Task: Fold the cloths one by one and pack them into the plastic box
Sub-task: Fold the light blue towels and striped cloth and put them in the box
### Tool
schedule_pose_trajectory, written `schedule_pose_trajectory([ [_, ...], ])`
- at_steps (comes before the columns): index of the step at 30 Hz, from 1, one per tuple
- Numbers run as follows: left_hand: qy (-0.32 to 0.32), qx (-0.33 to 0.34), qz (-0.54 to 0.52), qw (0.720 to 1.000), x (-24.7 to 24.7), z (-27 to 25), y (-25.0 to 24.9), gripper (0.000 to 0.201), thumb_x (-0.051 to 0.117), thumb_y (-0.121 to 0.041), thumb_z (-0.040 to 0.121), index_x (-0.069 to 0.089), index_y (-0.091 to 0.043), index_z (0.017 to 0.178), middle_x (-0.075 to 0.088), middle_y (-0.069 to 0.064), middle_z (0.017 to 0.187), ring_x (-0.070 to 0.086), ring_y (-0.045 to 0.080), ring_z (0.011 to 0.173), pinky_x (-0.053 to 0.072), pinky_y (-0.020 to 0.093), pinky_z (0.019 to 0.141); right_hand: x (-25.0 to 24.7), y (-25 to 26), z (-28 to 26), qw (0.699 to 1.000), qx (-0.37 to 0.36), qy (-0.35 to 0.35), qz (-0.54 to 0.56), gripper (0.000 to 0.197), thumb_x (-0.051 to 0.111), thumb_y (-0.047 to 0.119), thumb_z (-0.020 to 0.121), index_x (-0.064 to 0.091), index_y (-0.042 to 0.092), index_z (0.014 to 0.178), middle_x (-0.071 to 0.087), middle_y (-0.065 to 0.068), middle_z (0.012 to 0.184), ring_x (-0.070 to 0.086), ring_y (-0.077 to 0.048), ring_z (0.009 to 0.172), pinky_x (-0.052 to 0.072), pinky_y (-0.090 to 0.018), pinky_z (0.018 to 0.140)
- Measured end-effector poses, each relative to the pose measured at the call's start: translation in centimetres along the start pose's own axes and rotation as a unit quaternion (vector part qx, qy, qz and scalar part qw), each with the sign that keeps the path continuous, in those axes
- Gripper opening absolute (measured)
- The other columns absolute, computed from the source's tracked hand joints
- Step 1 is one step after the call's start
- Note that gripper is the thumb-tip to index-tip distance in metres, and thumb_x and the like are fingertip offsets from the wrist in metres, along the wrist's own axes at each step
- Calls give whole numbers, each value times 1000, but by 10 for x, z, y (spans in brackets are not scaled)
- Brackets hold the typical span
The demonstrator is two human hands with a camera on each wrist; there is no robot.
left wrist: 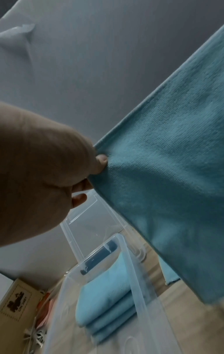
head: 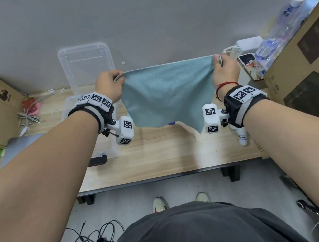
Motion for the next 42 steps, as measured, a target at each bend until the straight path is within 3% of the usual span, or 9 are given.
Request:
schedule_pose_trajectory([
  [3,-31,-14,-35,999,-8,2,2,18,54,-24,95,69,-14,95,60,4,78,54,22,75,40,27,69,-3,1,7,999,-13,3,31,37,44,35,99,42,18,66,38,0,60,38,-19,67,23,-27,56],
  [8,-79,-77,-120,987,-19,6,19,47,49,-55,89,60,-12,72,52,3,63,50,24,62,47,37,60,-14,-10,13,998,14,-19,59,55,55,47,91,28,16,55,27,4,54,25,-14,54,20,-30,52],
  [12,-59,-91,-77,991,-13,1,16,51,41,-47,98,34,-16,59,33,1,57,35,23,63,26,32,57,-6,-17,7,1000,11,20,-1,54,51,40,96,29,13,55,32,1,53,35,-23,62,17,-28,56],
  [18,-44,-97,-70,992,1,1,18,44,34,-44,102,45,-12,73,44,3,66,43,24,71,33,33,66,10,-21,5,998,5,65,-5,36,38,34,101,47,11,76,49,-7,74,46,-24,73,30,-29,65],
  [22,-70,-90,-119,986,-6,11,14,40,32,-41,102,42,-17,72,39,-1,66,39,21,69,36,34,67,-1,-10,16,998,2,34,51,34,35,31,102,39,16,72,40,2,68,41,-19,73,26,-28,63],
  [29,-117,-74,-201,970,-13,13,-2,40,34,-40,100,28,-24,64,27,-7,62,25,11,58,22,31,61,-22,3,17,991,6,-72,115,39,34,31,103,31,26,65,37,11,65,38,-14,69,28,-26,62],
  [35,-14,-130,-143,981,55,-27,47,48,32,-41,102,59,-3,90,58,13,85,50,23,78,36,32,69,11,-74,-28,998,47,-18,47,34,33,35,102,48,15,79,54,-2,78,48,-20,75,31,-28,64],
  [38,52,-149,-54,986,98,-60,79,49,32,-35,103,62,2,92,63,26,97,58,35,92,37,34,72,38,-125,-67,996,68,49,2,34,35,29,102,46,10,75,50,-7,75,43,-20,71,24,-29,61],
  [42,137,-177,12,975,149,-104,122,47,33,-34,103,61,1,89,61,25,94,56,36,90,32,32,69,67,-187,-112,984,99,130,-69,35,35,34,98,43,17,68,51,-9,74,47,-21,71,33,-31,63],
])
Point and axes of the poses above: each hand's wrist, its own z-axis towards the middle knuckle, its own x-axis out of the palm, y = z × x, the point moved 8 cm from there along z, towards the middle knuckle
